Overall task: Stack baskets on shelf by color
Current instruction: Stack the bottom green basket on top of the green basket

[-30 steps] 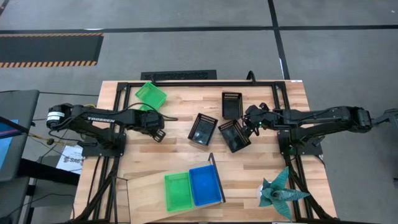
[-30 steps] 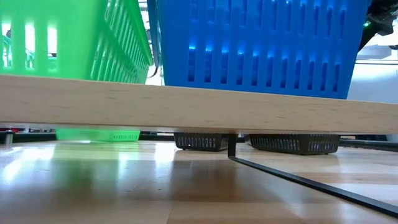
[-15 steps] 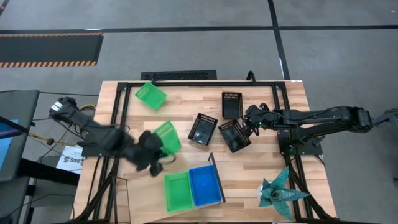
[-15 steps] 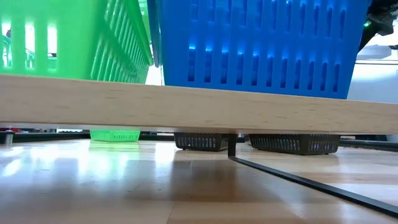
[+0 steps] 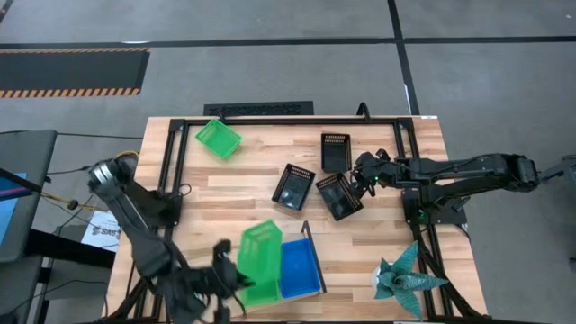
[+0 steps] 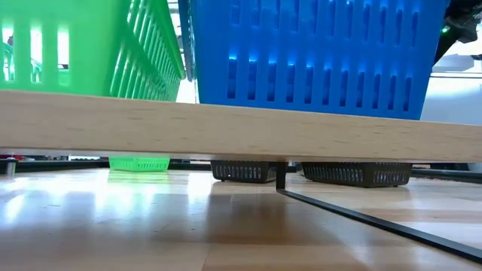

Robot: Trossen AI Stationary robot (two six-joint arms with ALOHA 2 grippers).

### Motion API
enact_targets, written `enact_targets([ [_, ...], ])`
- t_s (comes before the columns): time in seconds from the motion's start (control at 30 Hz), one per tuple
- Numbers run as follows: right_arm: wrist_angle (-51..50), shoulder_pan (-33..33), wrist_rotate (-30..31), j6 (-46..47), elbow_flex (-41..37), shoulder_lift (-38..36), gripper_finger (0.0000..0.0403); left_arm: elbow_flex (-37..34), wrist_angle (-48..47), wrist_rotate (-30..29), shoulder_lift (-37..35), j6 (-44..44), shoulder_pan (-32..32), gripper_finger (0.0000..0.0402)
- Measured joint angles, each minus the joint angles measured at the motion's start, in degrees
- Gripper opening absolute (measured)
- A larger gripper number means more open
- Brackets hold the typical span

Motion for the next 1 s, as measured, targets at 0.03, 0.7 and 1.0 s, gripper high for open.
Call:
enact_targets([
  [0.03, -0.02, 0.00, 0.00, 0.00, 0.00, 0.00, 0.0118, 3.53, -2.63, 0.12, 2.81, 0.55, -0.04, 0.0000],
  [0.7, -0.86, 0.00, -0.15, 0.01, 0.00, -0.01, 0.0118, 44.14, -46.43, 14.54, 34.12, -18.82, -0.13, 0.0000],
  [1.0, -1.77, 0.00, -0.15, 0.57, -0.02, 0.00, 0.0118, 44.21, -46.44, 14.34, 34.08, -19.03, 0.32, 0.0000],
])
